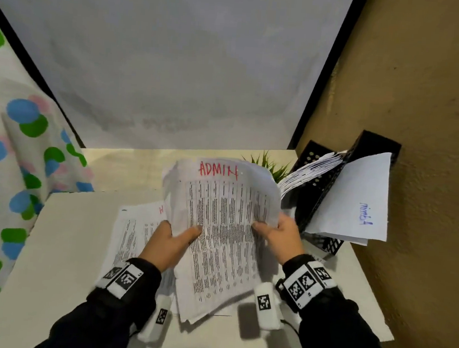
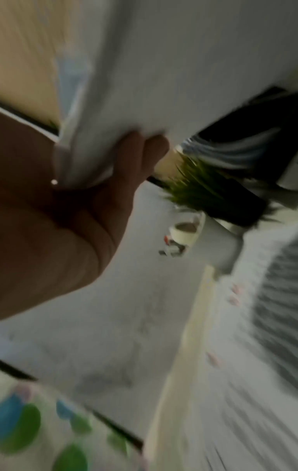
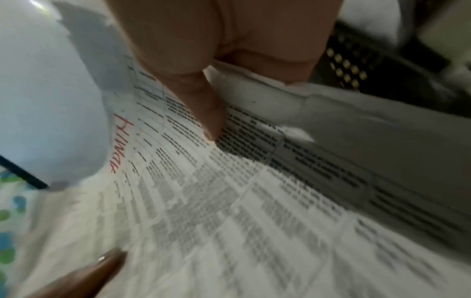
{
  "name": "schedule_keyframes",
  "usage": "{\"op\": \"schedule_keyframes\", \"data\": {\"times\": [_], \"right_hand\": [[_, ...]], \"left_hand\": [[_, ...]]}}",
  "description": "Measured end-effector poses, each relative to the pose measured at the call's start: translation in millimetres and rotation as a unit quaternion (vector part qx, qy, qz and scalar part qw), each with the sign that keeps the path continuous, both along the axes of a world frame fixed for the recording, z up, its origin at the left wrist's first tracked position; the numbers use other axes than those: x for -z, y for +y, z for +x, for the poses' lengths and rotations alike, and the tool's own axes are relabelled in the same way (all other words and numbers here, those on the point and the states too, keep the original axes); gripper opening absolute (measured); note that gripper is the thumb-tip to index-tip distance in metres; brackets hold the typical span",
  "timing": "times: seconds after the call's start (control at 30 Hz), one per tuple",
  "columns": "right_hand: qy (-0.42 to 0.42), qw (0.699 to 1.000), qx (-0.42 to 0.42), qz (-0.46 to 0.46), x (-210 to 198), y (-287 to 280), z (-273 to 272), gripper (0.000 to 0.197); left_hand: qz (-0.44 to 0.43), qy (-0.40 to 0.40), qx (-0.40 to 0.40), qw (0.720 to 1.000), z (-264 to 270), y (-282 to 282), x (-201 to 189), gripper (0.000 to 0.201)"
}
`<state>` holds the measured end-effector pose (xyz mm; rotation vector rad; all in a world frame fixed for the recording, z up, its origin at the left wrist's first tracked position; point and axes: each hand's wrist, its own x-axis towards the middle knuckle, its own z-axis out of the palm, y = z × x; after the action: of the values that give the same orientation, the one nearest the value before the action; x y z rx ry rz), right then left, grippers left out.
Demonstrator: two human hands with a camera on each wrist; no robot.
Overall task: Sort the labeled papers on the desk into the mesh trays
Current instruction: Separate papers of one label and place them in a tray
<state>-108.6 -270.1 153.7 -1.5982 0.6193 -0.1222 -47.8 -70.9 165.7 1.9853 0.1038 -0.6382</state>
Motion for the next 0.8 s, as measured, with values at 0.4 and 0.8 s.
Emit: {"op": "schedule_keyframes", "data": {"times": [0.4, 0.8], "right_hand": [[0.147, 0.896, 0.326, -0.262, -46, -160, -54, 0.081], [0.123, 0.953, 0.203, -0.186, -28, -176, -52, 0.018]], "left_hand": [[-0.064, -0.1, 0.103, 0.988, 11, -77, -43, 0.053], [0.011, -0.425, 0.192, 0.884, -14, -176, -95, 0.03]]}}
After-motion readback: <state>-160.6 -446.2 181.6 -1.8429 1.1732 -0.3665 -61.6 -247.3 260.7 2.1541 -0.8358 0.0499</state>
